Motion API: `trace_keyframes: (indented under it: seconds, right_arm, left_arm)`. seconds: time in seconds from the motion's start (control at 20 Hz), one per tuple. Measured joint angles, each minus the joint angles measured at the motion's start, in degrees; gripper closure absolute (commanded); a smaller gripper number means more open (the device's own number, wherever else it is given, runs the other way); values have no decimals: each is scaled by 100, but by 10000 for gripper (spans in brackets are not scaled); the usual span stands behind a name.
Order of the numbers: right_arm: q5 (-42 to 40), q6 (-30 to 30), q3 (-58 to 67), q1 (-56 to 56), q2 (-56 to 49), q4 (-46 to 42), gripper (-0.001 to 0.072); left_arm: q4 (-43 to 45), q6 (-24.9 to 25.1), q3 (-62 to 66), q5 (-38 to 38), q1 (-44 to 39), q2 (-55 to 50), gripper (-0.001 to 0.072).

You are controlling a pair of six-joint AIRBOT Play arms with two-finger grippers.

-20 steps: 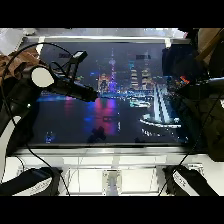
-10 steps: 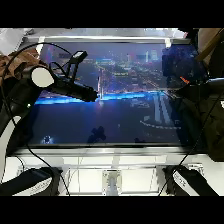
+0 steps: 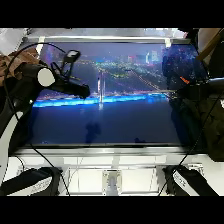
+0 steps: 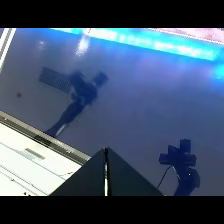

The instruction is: Fold the clothes and pants, and hang the long-sleeved shirts on hangers.

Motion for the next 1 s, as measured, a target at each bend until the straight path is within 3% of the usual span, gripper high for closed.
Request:
trace_keyframes:
  seconds: [0.15,0.3,0.55,0.65,0.9,0.95,1.0]
  right_arm:
    - [-179,-4,0,0,0,-2,686]
    - [-560,-7,0,0,-7,-2,686]
    - [-949,-9,0,2,-136,-2,686]
    - [-1012,-7,2,0,-205,0,687]
    - [-1069,-2,0,0,-365,2,686]
    - [-1073,0,0,0,-393,7,687]
    - [-1073,2,0,2,-420,7,686]
  left_arm:
    - [1637,-555,2,52,997,-175,10]
    - [2282,-802,2,105,2234,-525,11]
    - [2459,-938,2,411,3674,-1421,12]
    - [2465,-966,2,629,3930,-1749,63]
    - [2159,-1244,201,1145,4245,-2433,63]
    - [2028,-1270,286,1182,4280,-2549,81]
    - [1884,-1287,369,1237,4310,-2662,261]
